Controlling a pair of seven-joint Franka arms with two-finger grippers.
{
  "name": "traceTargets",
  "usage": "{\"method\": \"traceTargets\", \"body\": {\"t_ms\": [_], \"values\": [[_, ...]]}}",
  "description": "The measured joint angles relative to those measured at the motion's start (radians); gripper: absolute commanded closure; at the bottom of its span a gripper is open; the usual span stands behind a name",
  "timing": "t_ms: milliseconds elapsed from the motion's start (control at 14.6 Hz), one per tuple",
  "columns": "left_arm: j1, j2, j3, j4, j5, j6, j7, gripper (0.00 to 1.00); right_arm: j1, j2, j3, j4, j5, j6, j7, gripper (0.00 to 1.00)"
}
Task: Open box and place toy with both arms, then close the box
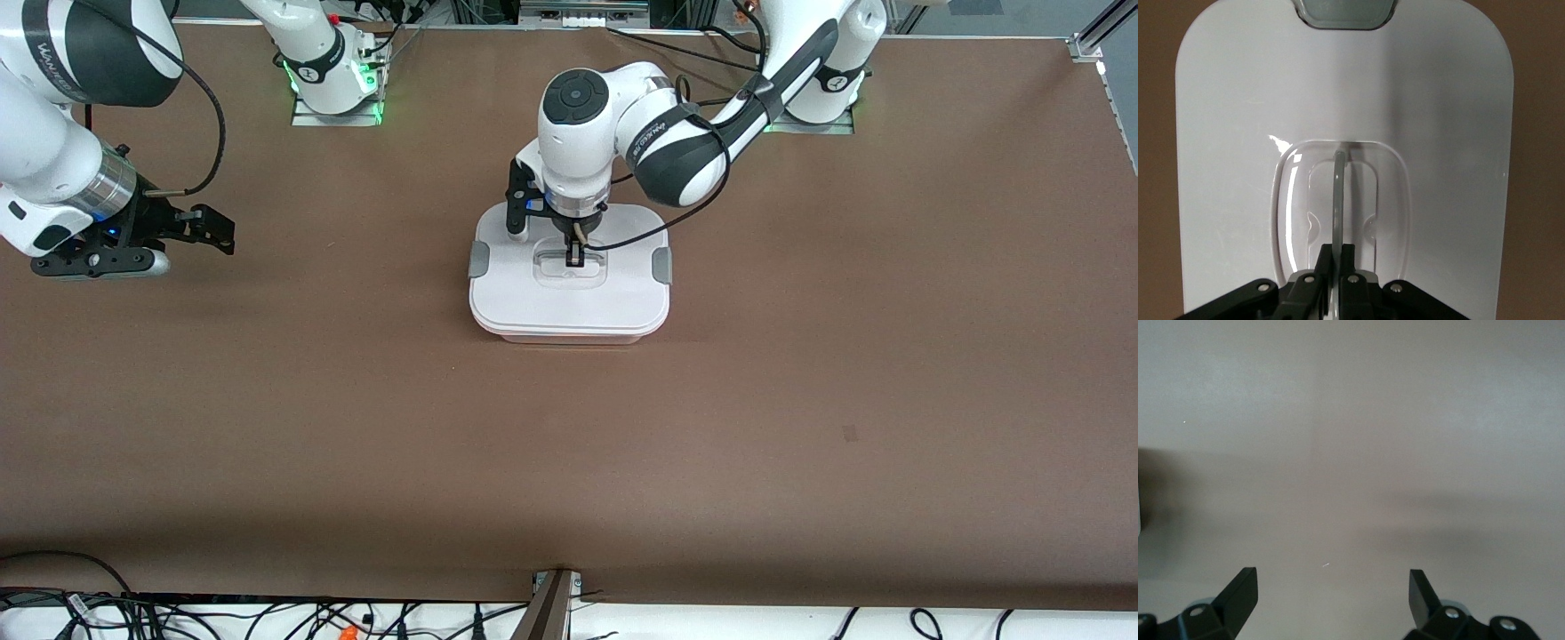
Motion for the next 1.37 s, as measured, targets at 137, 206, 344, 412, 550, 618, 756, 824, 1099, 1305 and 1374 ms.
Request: {"method": "traceTargets", "body": {"t_ms": [137, 206, 344, 412, 550, 618, 756, 824, 1099, 1305, 1374], "values": [[0.0, 0.001, 0.001, -0.001, 0.0, 0.003, -0.002, 1.0, 0.0, 0.0, 0.0, 0.0, 0.0, 0.0, 0.0, 0.0], [0.0, 0.001, 0.002, -0.002, 0.0, 0.004, -0.003, 1.0, 0.0, 0.0, 0.0, 0.0, 0.0, 0.0, 0.0, 0.0], [0.001, 0.002, 0.004, -0.002, 0.0, 0.009, -0.003, 1.0, 0.0, 0.0, 0.0, 0.0, 0.0, 0.0, 0.0, 0.0], [0.002, 0.004, 0.005, -0.002, 0.0, 0.012, -0.003, 1.0, 0.0, 0.0, 0.0, 0.0, 0.0, 0.0, 0.0, 0.0], [0.002, 0.008, 0.006, -0.003, 0.0, 0.016, -0.008, 1.0, 0.0, 0.0, 0.0, 0.0, 0.0, 0.0, 0.0, 0.0], [0.002, 0.008, 0.006, -0.003, 0.0, 0.016, -0.017, 0.84, 0.0, 0.0, 0.0, 0.0, 0.0, 0.0, 0.0, 0.0], [0.002, 0.009, 0.006, -0.004, 0.0, 0.016, -0.038, 0.0, 0.0, 0.0, 0.0, 0.0, 0.0, 0.0, 0.0, 0.0], [0.002, 0.011, 0.007, -0.007, 0.0, 0.016, -0.044, 0.0, 0.0, 0.0, 0.0, 0.0, 0.0, 0.0, 0.0, 0.0], [0.006, 0.001, 0.006, 0.0, 0.0, 0.002, -0.05, 0.0, 0.0, 0.0, 0.0, 0.0, 0.0, 0.0, 0.0, 0.0], [0.013, -0.032, 0.004, 0.009, 0.0, -0.017, -0.054, 0.0, 0.0, 0.0, 0.0, 0.0, 0.0, 0.0, 0.0, 0.0], [0.016, -0.044, 0.003, 0.01, 0.0, -0.024, -0.063, 0.0, 0.0, 0.0, 0.0, 0.0, 0.0, 0.0, 0.0, 0.0]]}}
